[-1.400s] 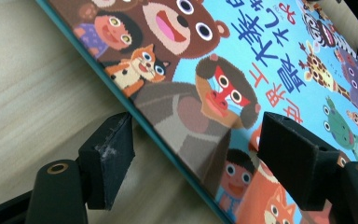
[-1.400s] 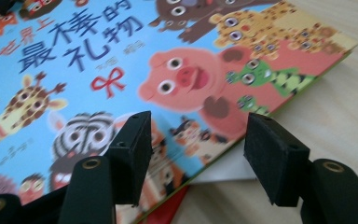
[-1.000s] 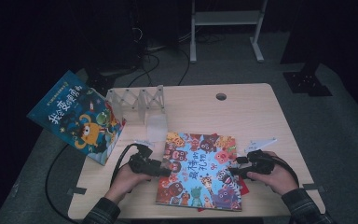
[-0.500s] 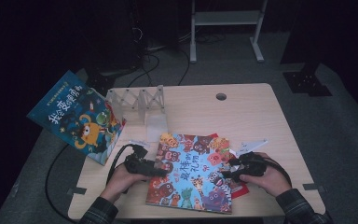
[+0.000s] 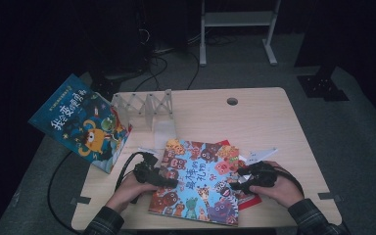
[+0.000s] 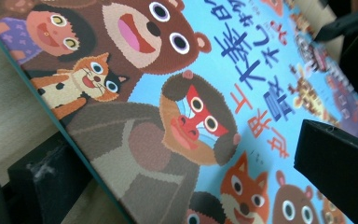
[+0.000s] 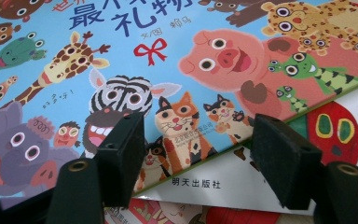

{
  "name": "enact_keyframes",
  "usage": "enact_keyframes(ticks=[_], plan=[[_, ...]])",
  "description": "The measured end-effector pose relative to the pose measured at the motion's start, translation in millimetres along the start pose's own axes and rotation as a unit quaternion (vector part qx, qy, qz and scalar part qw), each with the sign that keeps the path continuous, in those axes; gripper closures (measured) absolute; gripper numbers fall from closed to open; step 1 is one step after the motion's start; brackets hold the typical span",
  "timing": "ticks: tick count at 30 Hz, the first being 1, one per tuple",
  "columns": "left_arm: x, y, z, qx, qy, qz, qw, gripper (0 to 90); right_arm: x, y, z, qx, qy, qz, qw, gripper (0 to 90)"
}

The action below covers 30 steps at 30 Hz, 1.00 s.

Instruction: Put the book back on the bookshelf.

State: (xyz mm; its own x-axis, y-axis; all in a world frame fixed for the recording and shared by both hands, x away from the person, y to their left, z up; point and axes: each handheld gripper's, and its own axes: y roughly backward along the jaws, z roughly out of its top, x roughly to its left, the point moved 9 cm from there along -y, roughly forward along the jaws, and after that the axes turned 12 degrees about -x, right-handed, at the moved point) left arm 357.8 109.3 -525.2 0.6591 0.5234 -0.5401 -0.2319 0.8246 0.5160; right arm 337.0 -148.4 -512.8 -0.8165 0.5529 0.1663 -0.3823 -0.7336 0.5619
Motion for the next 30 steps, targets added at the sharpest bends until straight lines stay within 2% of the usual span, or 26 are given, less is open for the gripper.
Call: enact_keyframes(ticks=[4, 8, 11, 13, 14, 18, 25, 30], plan=[[0.6, -1.5, 2.4, -0.015, 0.017, -0.008, 0.9997, 0.0, 1.3, -0.6, -0.3, 0.002, 0.004, 0.001, 1.0, 29.8], [2.2, -2.5, 4.8, -0.02, 0.025, -0.011, 0.9994, 0.0, 1.7, -1.0, -0.3, 0.002, 0.005, 0.002, 1.0, 29.0], [1.6, -3.1, 5.4, -0.016, 0.026, -0.008, 0.9995, 0.0, 2.0, -1.3, -0.3, 0.004, 0.008, 0.004, 1.0, 28.1], [1.2, -2.7, 5.4, -0.003, 0.027, -0.008, 0.9996, 0.0, 2.0, -1.3, -0.3, 0.005, 0.009, 0.005, 0.9999, 28.0], [1.2, -2.7, 5.2, 0.006, 0.02, -0.005, 0.9998, 0.0, 2.0, -1.3, -0.3, 0.005, 0.009, 0.005, 0.9999, 27.9], [-1.1, -1.3, 6.9, 0.012, 0.018, -0.002, 0.9998, 0.0, 1.9, -1.5, -0.4, 0.004, 0.01, 0.006, 0.9999, 27.5], [-13.5, 8.3, 20.1, -0.019, 0.007, -0.014, 0.9997, 0.0, 1.7, -1.1, -0.5, 0.004, 0.002, 0.01, 0.9999, 26.5], [-21.1, 12.6, 26.8, -0.012, -0.014, -0.008, 0.9998, 0.0, 1.7, -0.8, -0.5, 0.004, -0.004, 0.012, 0.9999, 25.8]])
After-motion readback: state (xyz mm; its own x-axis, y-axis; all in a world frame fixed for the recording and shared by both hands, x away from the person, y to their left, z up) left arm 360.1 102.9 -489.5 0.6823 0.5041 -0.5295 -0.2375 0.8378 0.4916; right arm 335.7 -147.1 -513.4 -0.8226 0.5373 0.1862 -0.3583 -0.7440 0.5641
